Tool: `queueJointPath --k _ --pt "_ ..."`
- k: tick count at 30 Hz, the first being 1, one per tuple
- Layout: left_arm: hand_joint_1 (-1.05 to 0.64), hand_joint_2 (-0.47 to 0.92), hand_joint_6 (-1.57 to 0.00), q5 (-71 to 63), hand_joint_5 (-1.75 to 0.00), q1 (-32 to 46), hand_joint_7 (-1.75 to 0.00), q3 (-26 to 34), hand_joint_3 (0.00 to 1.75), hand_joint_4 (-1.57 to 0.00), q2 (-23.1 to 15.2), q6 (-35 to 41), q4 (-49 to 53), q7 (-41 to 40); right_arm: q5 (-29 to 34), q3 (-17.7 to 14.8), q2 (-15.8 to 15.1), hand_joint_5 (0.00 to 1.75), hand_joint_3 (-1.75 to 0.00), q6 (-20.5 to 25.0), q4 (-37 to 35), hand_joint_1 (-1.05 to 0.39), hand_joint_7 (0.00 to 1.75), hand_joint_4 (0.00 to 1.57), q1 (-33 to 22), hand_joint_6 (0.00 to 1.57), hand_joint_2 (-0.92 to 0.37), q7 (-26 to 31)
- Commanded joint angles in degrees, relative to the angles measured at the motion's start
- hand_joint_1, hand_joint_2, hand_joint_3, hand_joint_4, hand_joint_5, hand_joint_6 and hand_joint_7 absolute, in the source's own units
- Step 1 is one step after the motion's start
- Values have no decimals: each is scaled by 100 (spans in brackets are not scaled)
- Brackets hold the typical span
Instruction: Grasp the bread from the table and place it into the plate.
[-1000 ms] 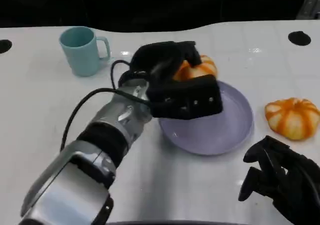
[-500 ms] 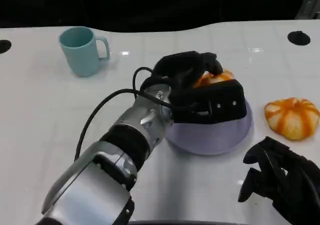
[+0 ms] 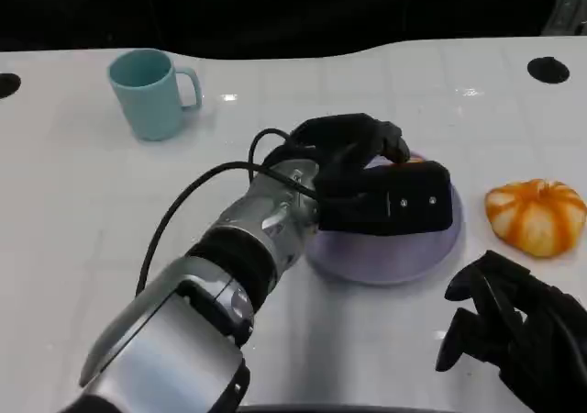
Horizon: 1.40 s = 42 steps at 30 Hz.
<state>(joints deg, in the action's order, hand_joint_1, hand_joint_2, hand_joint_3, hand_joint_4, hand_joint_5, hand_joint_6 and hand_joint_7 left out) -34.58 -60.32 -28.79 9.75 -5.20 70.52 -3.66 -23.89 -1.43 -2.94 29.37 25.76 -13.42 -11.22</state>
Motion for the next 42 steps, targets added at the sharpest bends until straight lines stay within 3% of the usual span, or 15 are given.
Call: queueJointPath --k 1,3,5,9,13,19,29,35,37,40,42 --pt "-57 92 -34 -160 -60 -225 -3 -175 20 -16 -97 72 52 249 6 -16 -39 175 -42 -58 53 -45 163 61 -12 45 -92 19" --pt "-70 92 -23 -345 -38 -319 -2 -370 29 -4 -138 175 56 431 -10 -33 -28 175 -42 -28 47 -44 163 61 2 45 -92 42" --pt "-76 92 -19 -398 -28 -342 -2 -432 34 -1 -153 215 39 499 -19 -40 -21 175 -42 -16 47 -44 163 61 6 46 -92 53" --pt "-77 92 -17 -379 -25 -341 -1 -462 35 0 -160 236 19 517 -23 -37 -24 175 -42 -17 47 -44 162 61 6 46 -92 59" --pt "-87 92 -15 65 -10 -409 -2 -117 42 -1 -416 -7 -230 1251 -20 -48 -34 175 -42 -70 -5 -44 163 61 27 46 -92 25" --pt "-84 92 -18 821 -12 -200 -4 547 41 -5 -717 -288 -701 1944 -9 -44 -52 175 -43 -90 -28 -43 163 62 35 46 -92 0" --pt "-73 92 -31 2373 -28 718 -8 1618 38 -20 -1017 -283 -1900 3118 -16 -58 -25 175 -42 -85 -62 -44 163 62 51 46 -92 15" --pt "-62 92 -48 3556 -45 1673 -14 2422 36 -41 -939 550 -3288 3226 -41 -56 -18 175 -42 -88 -68 -42 163 61 58 46 -92 6" --pt "-59 92 -58 4105 -72 2005 -15 2749 38 -44 -900 986 -3739 3315 -19 -50 -30 175 -42 -92 -64 -43 163 61 58 46 -92 13" --pt "-59 92 -67 4744 -86 2397 -18 3107 38 -51 -834 1587 -4311 3266 -9 -47 -34 175 -42 -58 -40 -43 163 60 58 45 -92 41" --pt "-60 92 -75 5133 -110 2675 -27 3308 38 -54 -808 1903 -4679 3257 -7 -45 -37 175 -42 -24 -22 -43 163 60 60 45 -92 63"
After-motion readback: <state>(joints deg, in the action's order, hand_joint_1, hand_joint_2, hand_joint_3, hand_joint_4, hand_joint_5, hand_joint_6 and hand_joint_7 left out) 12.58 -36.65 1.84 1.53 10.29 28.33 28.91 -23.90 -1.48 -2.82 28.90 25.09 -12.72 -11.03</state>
